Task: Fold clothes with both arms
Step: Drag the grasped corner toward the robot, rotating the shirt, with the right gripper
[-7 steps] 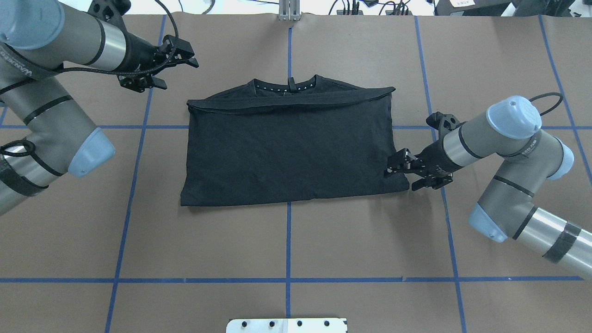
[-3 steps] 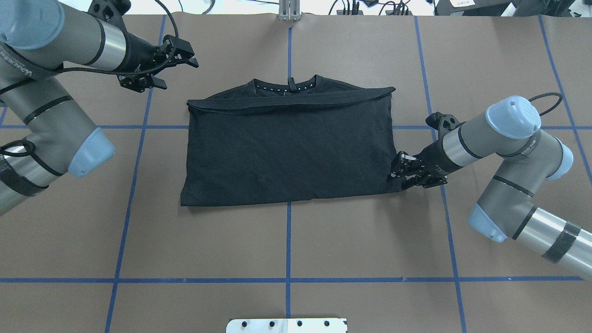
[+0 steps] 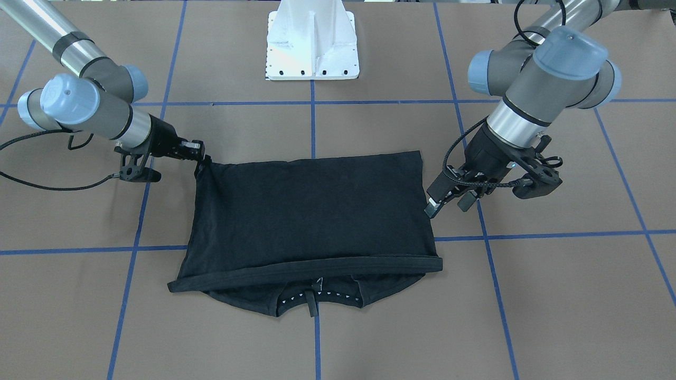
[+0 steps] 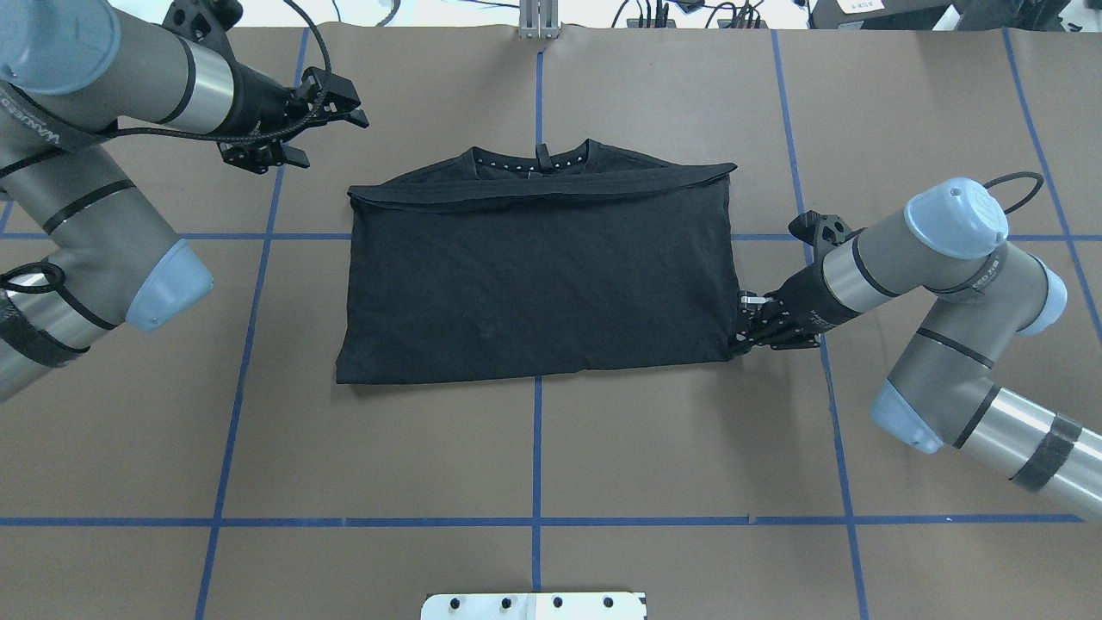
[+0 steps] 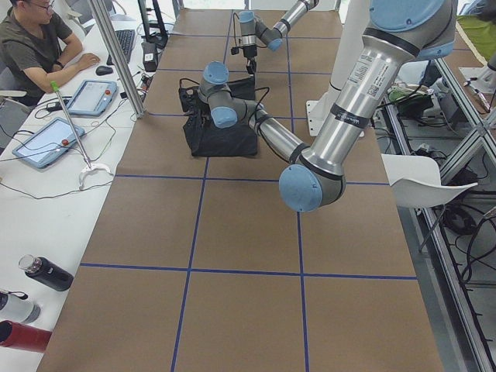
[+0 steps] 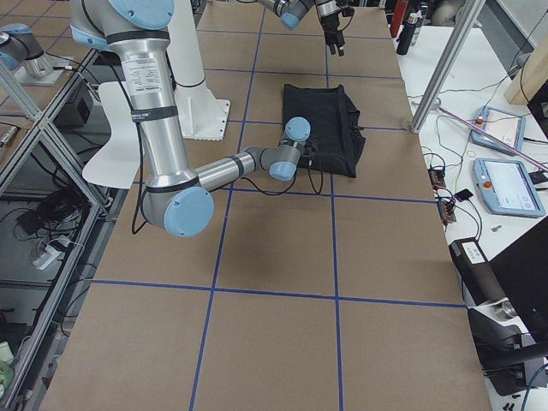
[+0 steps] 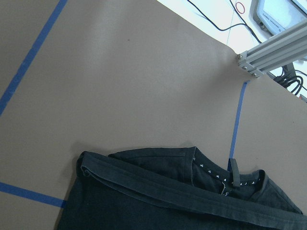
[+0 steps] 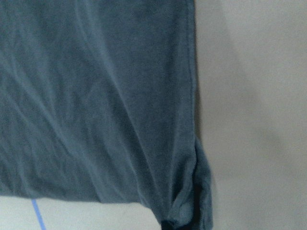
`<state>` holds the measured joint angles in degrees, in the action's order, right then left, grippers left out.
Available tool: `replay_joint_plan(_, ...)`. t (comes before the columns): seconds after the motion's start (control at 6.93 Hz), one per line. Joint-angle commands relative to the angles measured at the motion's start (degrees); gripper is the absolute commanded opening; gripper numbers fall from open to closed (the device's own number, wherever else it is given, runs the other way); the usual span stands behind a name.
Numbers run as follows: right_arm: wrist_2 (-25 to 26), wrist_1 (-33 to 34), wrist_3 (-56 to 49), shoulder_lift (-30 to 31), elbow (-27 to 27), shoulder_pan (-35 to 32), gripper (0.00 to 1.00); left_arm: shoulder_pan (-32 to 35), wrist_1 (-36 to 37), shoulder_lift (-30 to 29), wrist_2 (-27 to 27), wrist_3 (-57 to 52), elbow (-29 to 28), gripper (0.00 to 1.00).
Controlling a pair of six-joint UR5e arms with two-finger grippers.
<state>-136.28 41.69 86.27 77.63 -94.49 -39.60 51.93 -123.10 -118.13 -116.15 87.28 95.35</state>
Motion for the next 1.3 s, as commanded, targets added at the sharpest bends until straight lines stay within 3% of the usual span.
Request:
replay_joint_plan(0.0,-6.40,0.06,0.39,1.38,-6.57,3.73,0.00,0.36,0.14,0.18,-0.13,0.00,1.23,1.00)
replay_joint_plan(0.14,-8.63,-0.03,3.61,0.16,-7.63,6.18,0.00,0.28,0.83,1.05,-0.22,0.00,2.54,1.00)
replay_joint_plan(0.43,-7.78,0.06,9.68,-5.62,-7.73,14.94,0.00,0.19,0.84,2.63,-0.31,0.00,3.70,1.00)
replay_joint_plan(0.87,-6.19,-0.12,12.96,-7.58,-7.90,18.59,0.01,-0.16,0.84,3.34,-0.31,-0.18,3.61,1.00)
replay_joint_plan(1.01,-6.10,-0.38,12.96,-7.50,-7.64,18.95,0.99,-0.51,0.84,3.34,-0.31,-0.18,3.09,1.00)
replay_joint_plan(1.15,-5.93,-0.55,12.87,-7.15,-7.64,17.21,1.00,-2.17,0.84,3.34,-0.31,-0.26,3.08,1.00)
